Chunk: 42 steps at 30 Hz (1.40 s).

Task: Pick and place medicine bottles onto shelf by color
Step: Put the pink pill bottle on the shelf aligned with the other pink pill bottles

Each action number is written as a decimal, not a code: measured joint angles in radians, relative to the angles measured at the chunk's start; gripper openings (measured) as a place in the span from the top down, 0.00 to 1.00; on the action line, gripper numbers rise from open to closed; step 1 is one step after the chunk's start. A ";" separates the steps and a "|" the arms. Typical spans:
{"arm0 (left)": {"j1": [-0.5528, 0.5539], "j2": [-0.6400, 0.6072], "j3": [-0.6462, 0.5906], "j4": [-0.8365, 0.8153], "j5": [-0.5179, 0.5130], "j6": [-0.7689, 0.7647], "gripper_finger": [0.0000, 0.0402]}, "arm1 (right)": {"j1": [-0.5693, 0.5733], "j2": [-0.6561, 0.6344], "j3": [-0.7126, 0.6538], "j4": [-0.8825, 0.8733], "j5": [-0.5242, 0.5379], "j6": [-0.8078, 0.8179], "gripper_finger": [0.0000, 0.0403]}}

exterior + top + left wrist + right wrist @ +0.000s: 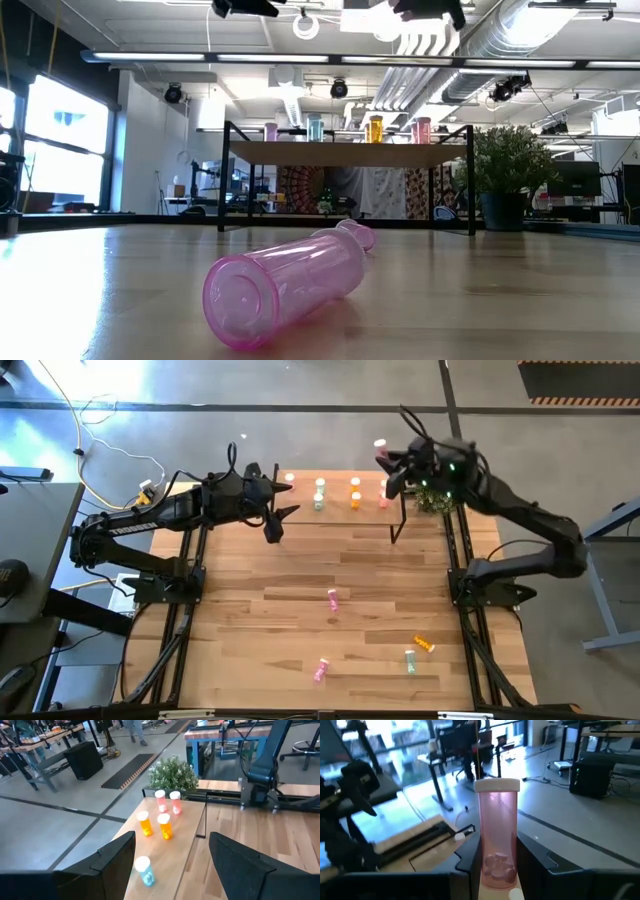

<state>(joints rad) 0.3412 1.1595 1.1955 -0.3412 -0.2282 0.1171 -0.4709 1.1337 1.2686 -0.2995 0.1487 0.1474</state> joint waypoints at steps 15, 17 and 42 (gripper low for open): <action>0.000 -0.003 0.000 -0.008 0.000 0.063 0.39 | 0.450 -0.108 -0.351 0.476 0.644 0.093 0.79; 0.000 -0.003 0.000 -0.008 0.001 0.076 0.39 | 0.509 -0.089 -0.363 0.482 0.789 0.076 0.79; 0.000 -0.003 0.000 -0.006 -0.030 0.157 0.39 | 0.642 0.284 -0.369 0.064 1.422 0.836 0.79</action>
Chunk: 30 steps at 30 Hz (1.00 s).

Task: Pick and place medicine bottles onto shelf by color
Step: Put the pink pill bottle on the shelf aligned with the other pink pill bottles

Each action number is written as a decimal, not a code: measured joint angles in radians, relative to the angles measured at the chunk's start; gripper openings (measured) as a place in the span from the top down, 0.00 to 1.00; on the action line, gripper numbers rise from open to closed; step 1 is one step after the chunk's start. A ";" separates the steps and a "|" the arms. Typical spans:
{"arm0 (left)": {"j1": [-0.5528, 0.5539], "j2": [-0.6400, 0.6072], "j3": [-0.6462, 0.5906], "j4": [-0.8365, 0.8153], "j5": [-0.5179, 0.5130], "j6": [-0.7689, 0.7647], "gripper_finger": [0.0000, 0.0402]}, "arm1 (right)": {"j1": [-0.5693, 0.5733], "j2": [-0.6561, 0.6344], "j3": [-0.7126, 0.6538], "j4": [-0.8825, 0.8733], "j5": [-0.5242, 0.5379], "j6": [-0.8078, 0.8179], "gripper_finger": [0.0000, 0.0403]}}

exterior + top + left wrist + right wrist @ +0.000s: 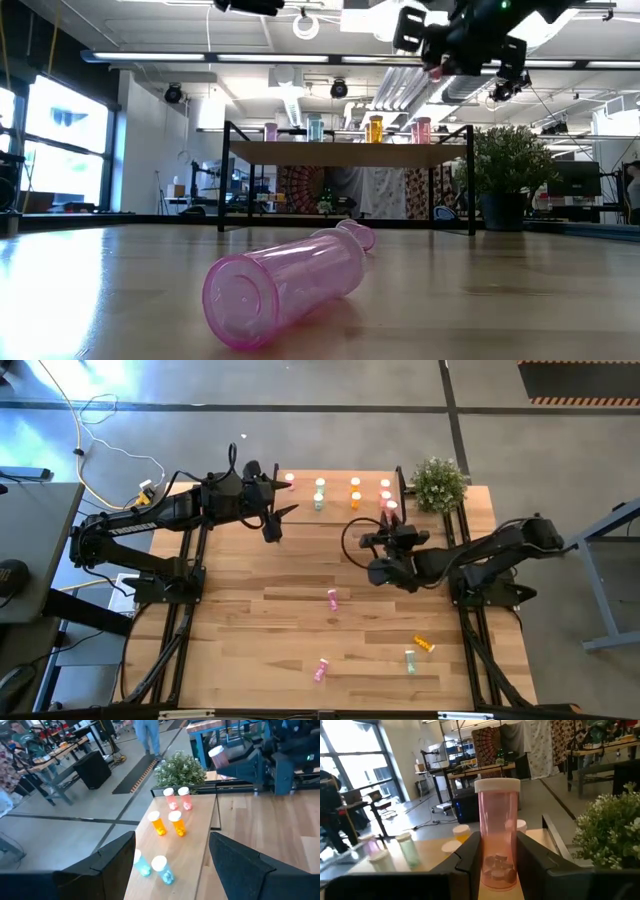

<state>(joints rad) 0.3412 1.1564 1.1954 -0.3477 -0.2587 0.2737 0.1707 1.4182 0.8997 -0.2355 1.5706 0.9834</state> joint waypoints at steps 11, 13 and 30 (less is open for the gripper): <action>0.042 0.000 0.000 0.000 -0.007 0.000 0.39 | -0.077 0.088 0.000 -0.126 -0.082 0.123 0.78; 0.054 0.000 0.000 0.000 -0.007 0.000 0.39 | -0.094 0.110 0.000 -0.126 -0.130 0.138 0.76; 0.151 0.000 0.000 0.001 -0.007 0.000 0.39 | -0.165 0.251 0.000 -0.126 -0.048 0.266 0.77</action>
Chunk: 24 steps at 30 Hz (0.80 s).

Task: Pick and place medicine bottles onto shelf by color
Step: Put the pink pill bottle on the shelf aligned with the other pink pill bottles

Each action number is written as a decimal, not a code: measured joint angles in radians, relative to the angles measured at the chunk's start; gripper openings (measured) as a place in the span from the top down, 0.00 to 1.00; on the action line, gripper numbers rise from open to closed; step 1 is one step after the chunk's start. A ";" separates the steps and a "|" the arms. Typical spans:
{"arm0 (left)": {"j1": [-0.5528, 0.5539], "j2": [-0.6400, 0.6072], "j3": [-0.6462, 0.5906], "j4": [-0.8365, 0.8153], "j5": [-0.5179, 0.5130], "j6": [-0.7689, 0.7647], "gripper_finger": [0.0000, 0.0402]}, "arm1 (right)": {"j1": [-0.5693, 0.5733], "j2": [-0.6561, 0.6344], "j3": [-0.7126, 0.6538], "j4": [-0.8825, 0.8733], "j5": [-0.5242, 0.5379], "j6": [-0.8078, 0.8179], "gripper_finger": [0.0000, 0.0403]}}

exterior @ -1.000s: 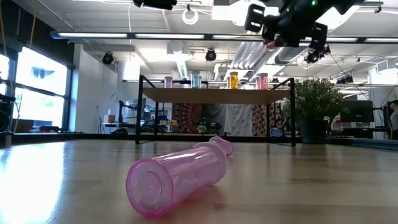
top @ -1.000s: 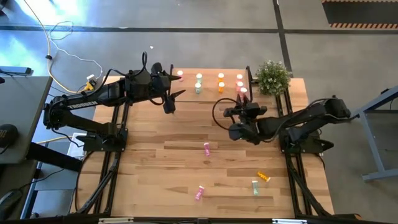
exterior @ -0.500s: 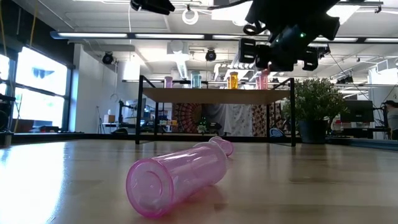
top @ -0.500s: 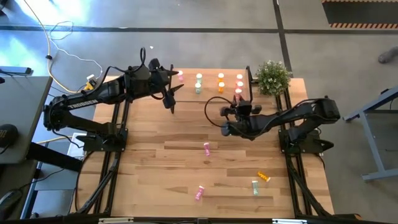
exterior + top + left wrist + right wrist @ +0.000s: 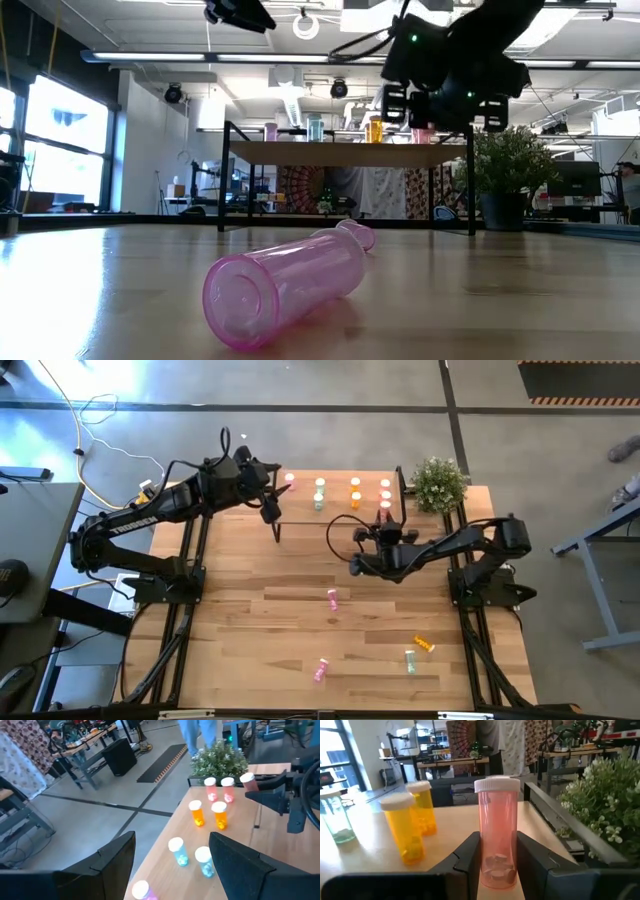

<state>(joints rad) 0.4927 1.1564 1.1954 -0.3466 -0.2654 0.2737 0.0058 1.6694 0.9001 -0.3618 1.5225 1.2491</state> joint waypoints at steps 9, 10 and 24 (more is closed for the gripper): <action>0.028 0.000 0.000 0.001 0.000 0.000 0.39 | -0.037 0.046 0.000 0.000 -0.012 -0.003 0.77; 0.031 0.000 0.000 0.001 0.000 0.000 0.39 | -0.041 0.047 0.000 0.000 -0.013 -0.008 0.77; 0.032 0.000 0.000 0.001 0.000 0.000 0.39 | -0.051 0.046 0.001 0.000 -0.043 -0.072 0.76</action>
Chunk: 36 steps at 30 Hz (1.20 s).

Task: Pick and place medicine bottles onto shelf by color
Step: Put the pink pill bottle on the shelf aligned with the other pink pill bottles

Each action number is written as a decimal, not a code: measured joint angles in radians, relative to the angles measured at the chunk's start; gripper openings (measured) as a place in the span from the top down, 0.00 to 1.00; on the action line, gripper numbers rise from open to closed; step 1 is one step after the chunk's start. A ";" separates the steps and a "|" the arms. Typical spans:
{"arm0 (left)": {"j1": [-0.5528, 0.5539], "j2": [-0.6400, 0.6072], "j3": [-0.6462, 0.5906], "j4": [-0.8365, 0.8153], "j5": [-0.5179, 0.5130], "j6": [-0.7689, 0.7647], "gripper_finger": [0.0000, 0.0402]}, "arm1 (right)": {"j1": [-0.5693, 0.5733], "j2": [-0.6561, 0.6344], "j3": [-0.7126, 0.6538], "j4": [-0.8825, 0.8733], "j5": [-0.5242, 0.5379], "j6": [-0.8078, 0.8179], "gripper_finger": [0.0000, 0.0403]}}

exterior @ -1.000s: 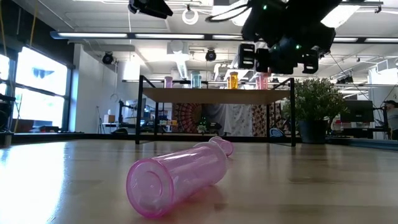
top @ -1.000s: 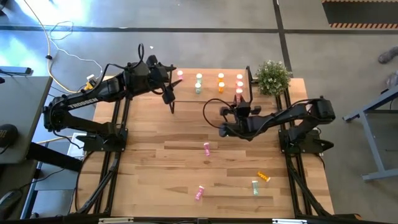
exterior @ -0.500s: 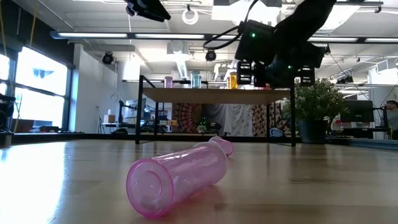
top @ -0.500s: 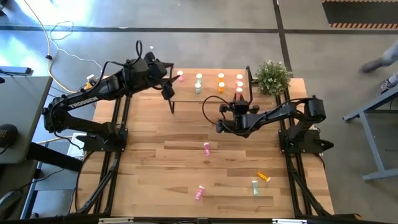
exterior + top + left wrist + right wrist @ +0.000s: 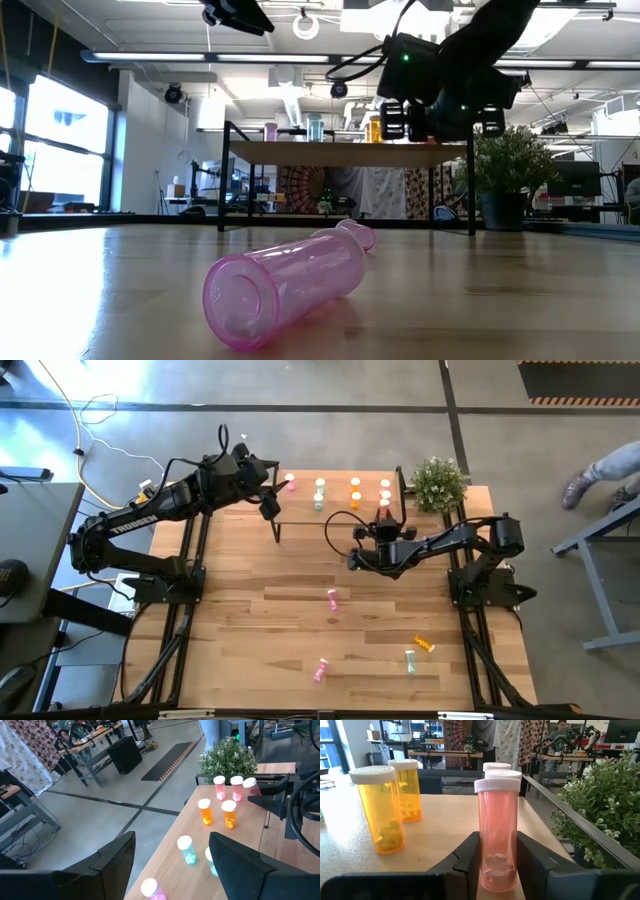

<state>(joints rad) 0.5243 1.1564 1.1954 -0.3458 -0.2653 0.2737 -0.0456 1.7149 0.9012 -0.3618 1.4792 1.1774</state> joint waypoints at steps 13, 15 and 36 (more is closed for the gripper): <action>0.000 0.000 0.000 0.000 0.000 0.000 0.39 | 0.000 -0.002 0.001 -0.003 -0.044 0.021 0.64; 0.000 0.000 0.000 0.000 0.000 0.000 0.39 | 0.000 -0.002 0.001 -0.001 -0.044 0.021 0.63; 0.000 0.000 0.000 -0.002 0.018 -0.010 0.39 | 0.091 -0.306 0.001 -0.036 -0.368 -0.011 0.66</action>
<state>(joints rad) 0.5243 1.1564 1.1954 -0.3477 -0.2475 0.2640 0.0455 1.4092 0.9020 -0.3981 1.1110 1.1669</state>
